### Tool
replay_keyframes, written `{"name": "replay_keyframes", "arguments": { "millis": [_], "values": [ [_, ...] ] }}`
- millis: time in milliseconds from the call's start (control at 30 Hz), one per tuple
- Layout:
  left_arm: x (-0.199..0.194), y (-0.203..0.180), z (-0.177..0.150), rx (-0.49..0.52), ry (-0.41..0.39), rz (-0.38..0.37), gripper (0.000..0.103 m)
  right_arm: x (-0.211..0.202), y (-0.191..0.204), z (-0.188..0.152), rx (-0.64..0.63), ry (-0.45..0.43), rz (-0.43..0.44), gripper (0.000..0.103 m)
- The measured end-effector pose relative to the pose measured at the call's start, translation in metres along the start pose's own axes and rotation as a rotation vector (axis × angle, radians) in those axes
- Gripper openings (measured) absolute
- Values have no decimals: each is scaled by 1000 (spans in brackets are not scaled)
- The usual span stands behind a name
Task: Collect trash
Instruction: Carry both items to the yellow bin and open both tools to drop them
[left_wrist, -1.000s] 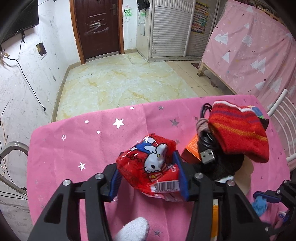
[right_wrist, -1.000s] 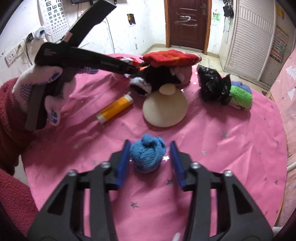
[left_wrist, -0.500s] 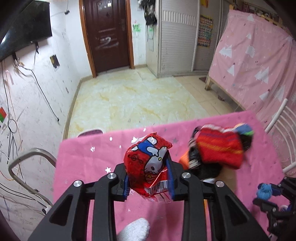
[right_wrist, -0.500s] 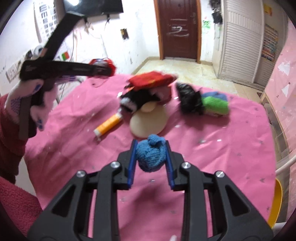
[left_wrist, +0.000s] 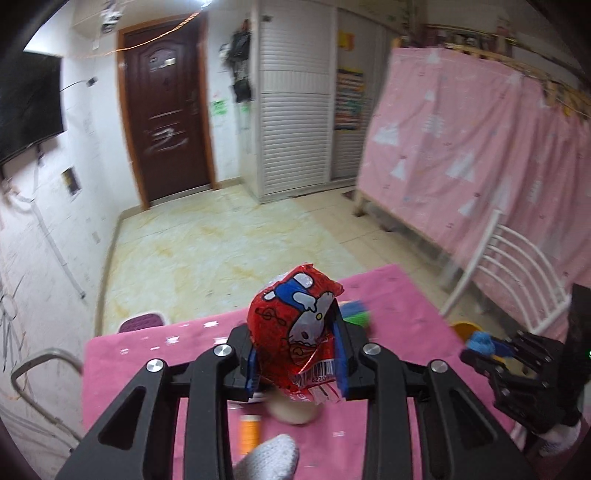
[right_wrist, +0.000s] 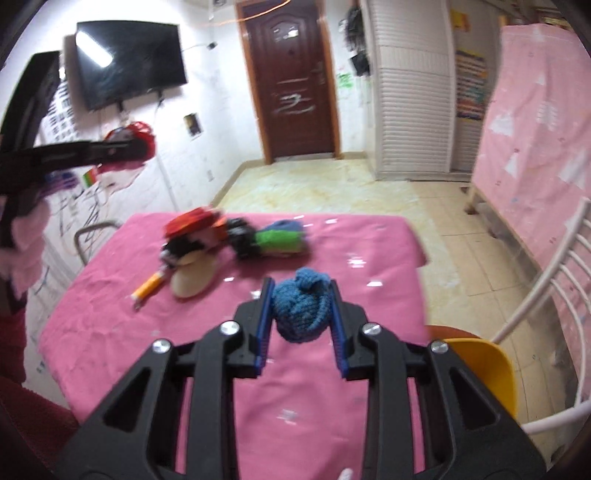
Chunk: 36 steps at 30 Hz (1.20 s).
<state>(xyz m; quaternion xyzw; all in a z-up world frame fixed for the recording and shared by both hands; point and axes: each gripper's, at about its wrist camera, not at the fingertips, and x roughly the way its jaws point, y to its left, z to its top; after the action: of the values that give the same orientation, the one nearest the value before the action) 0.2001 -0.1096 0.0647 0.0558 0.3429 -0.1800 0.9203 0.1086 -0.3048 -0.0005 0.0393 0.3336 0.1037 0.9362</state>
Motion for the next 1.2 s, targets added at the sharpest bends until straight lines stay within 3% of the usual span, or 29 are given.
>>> {"name": "replay_keyframes", "arguments": {
  "millis": [433, 800, 833, 933, 967, 1033, 1133, 1200],
  "values": [
    [31, -163, 10, 165, 46, -182, 23, -32, -109, -31, 116, -8, -149, 27],
    [91, -251, 0, 255, 174, -271, 23, -24, -174, -71, 228, 48, -180, 28],
    [94, -256, -1, 259, 183, -275, 23, -24, -177, -73, 234, 52, -179, 31],
    [108, -277, -6, 272, 224, -299, 23, -25, -185, -79, 250, 54, -179, 55],
    [110, -280, -8, 273, 231, -302, 24, -25, -187, -80, 252, 54, -180, 56],
    [116, -289, -9, 277, 247, -315, 28, -28, -191, -83, 258, 51, -188, 56],
    [124, -300, -14, 276, 274, -340, 44, -33, -196, -86, 272, 47, -199, 56],
    [126, -305, -15, 281, 279, -341, 49, -35, -199, -87, 278, 48, -208, 56]
  ]
}}
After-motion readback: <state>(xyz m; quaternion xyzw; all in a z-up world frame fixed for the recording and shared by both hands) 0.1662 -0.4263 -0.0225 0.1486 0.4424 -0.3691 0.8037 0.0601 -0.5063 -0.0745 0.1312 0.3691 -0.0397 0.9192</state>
